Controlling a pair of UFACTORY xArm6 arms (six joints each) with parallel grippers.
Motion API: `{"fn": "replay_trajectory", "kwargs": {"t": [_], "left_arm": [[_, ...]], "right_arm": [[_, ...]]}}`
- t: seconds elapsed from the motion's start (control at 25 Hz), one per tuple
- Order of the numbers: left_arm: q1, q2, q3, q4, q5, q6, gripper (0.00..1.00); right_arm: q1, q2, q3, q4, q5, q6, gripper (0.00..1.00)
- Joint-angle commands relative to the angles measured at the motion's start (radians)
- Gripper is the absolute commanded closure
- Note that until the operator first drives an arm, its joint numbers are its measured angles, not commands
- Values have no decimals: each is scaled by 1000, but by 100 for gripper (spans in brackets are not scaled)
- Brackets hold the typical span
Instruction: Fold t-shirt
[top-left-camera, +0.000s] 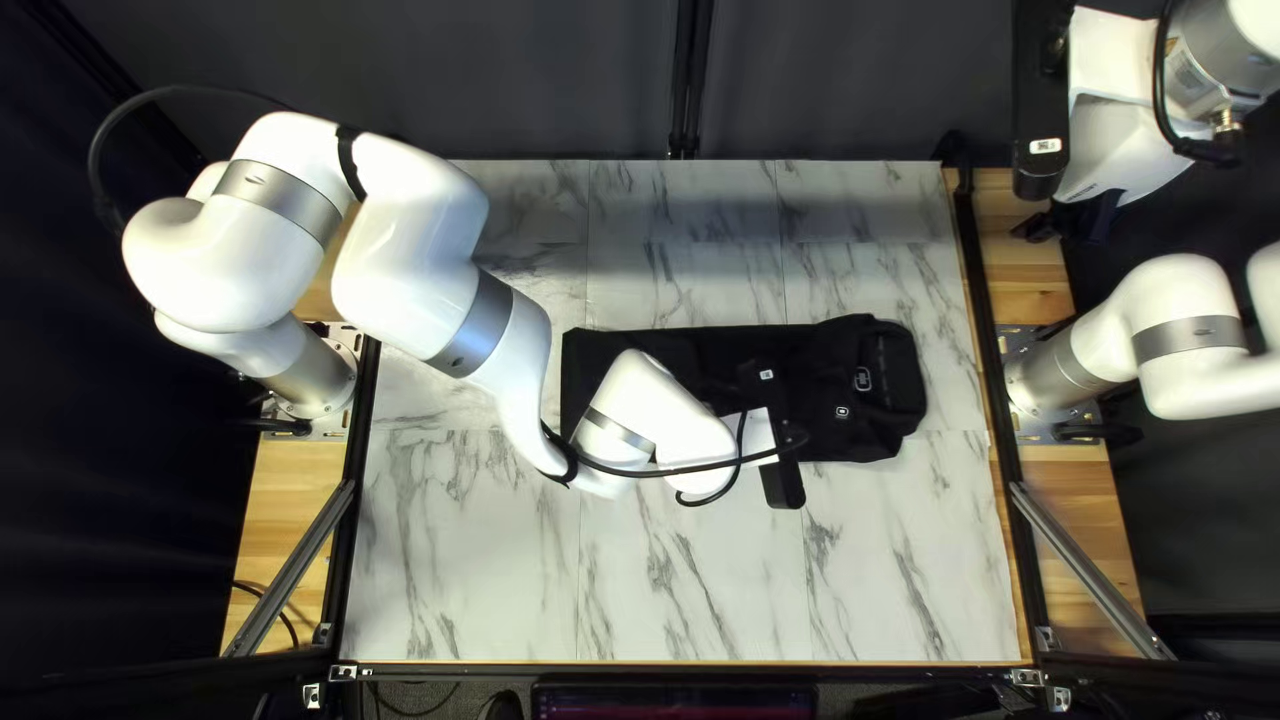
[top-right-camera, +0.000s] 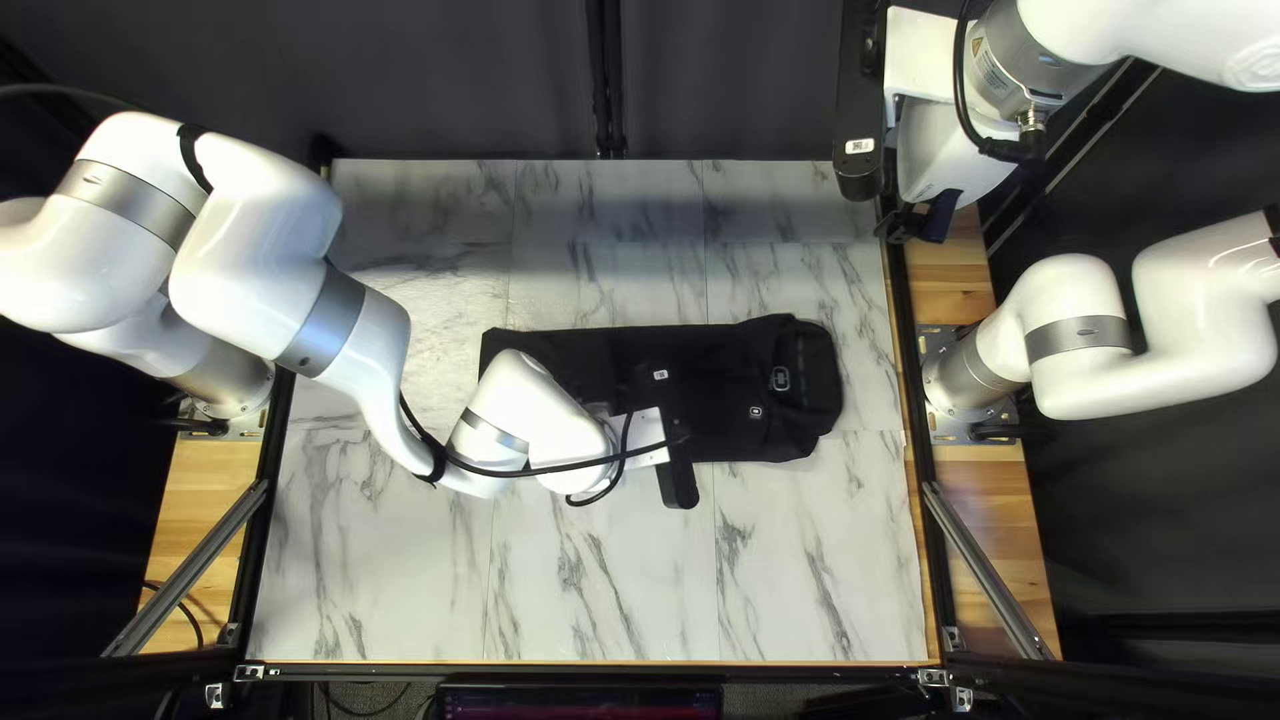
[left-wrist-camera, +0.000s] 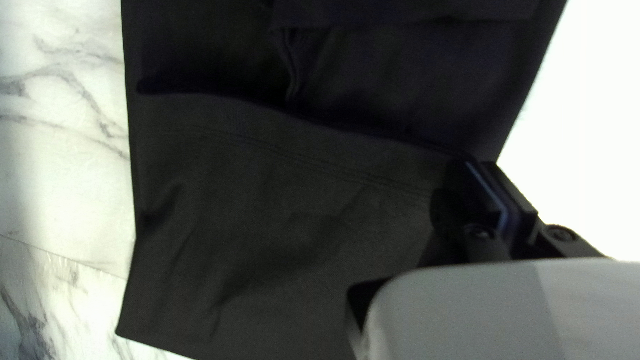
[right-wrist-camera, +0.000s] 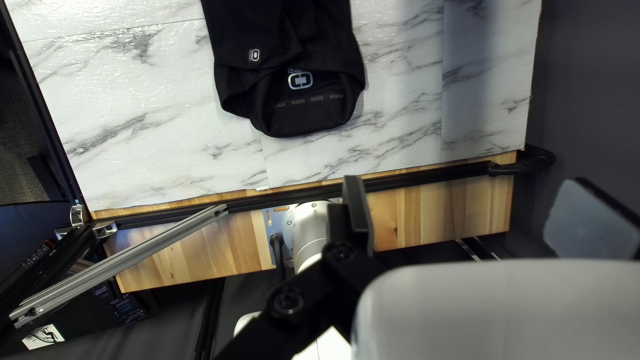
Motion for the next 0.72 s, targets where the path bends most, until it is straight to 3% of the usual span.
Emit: {"fn": "replay_trajectory", "kwargs": {"t": [0.04,0.08,0.12,0.16,0.28,0.48,0.6,0.72], "left_arm": [[7,18,-7,-2,-15,12,100],[8,22,-8,-4,-18,14,100],[8,28,-10,-9,-21,18,23],[7,30,-13,-13,-23,21,1],[5,17,-7,-22,-24,28,0],[7,-131,115,-20,-35,25,0],[44,-267,242,-22,-64,57,0],[126,-391,368,-68,-121,179,0]], "right_arm": [[0,0,0,0,0,0,0],[0,0,0,0,0,0,0],[0,0,0,0,0,0,0],[0,0,0,0,0,0,0],[0,0,0,0,0,0,0],[0,0,0,0,0,0,0],[0,0,0,0,0,0,0],[0,0,0,0,0,0,0]]}}
